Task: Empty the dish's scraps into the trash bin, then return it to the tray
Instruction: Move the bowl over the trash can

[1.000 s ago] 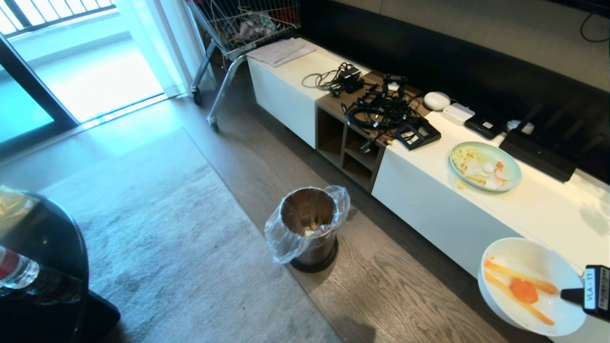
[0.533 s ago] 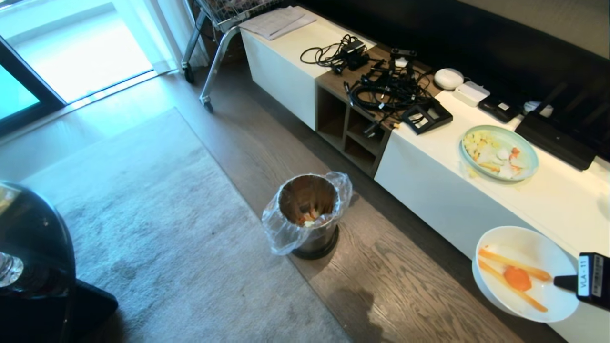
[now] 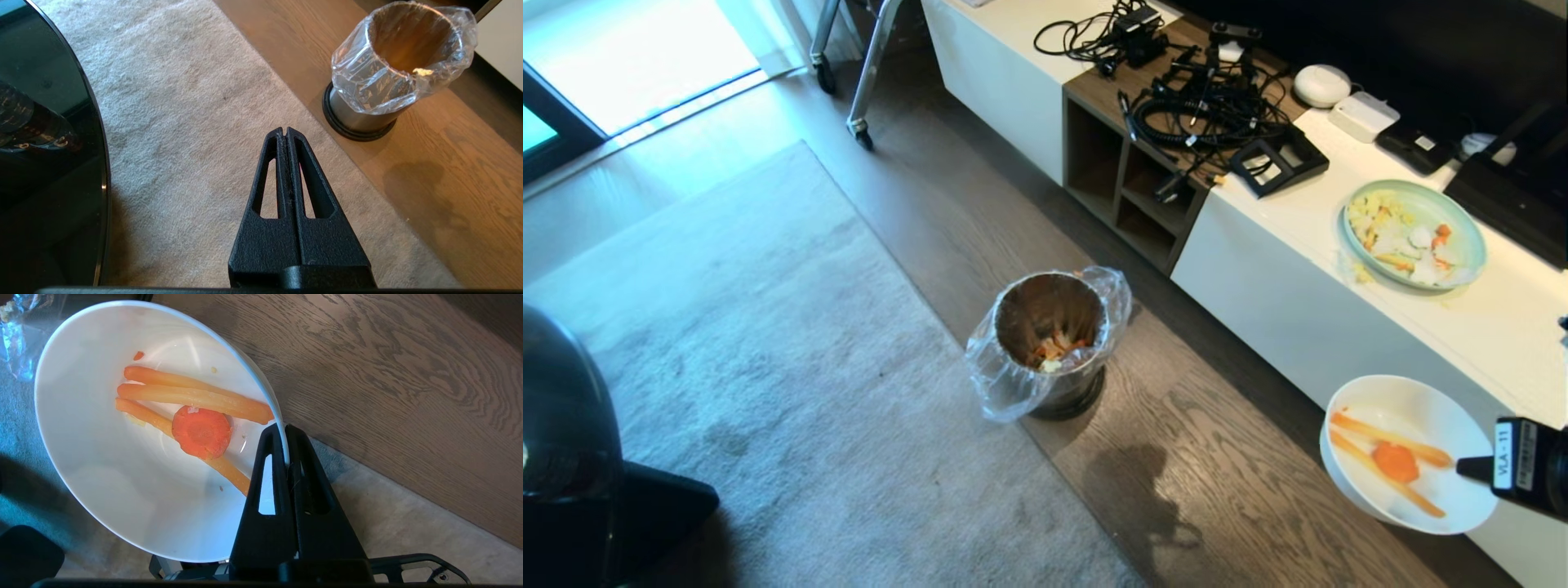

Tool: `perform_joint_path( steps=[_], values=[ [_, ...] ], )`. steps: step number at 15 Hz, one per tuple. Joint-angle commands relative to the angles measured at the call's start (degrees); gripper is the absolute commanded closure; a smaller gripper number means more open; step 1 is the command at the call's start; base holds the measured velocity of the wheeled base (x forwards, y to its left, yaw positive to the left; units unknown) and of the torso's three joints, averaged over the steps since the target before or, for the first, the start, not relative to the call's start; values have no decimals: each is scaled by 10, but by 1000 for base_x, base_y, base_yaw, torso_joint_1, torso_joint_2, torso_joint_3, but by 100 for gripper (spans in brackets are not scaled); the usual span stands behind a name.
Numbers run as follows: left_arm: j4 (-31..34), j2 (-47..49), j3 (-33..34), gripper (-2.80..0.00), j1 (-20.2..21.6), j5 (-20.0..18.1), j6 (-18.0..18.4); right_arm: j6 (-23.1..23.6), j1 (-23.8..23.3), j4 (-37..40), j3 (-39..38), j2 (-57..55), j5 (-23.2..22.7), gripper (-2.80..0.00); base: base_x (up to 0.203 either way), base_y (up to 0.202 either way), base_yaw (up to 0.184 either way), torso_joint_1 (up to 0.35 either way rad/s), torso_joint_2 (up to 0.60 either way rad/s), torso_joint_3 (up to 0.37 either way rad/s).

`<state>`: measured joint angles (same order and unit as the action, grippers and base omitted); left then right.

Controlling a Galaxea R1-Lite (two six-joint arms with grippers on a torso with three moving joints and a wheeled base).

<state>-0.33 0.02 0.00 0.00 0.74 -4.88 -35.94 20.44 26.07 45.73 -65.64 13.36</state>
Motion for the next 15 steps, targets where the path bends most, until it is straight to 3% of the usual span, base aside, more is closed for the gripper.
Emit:
perform_joint_path(
  steps=[1,9,15],
  values=[
    [0,0,0,0,0,0,0,-2,0,2,2,-3,0,0,0,0,0,1,4,-205],
    [0,0,0,0,0,0,0,-2,0,-15,1,-8,1,0,0,0,0,1,3,-196],
    [0,0,0,0,0,0,0,30,0,-91,0,-20,2,0,0,0,0,2,2,-195]
  ],
)
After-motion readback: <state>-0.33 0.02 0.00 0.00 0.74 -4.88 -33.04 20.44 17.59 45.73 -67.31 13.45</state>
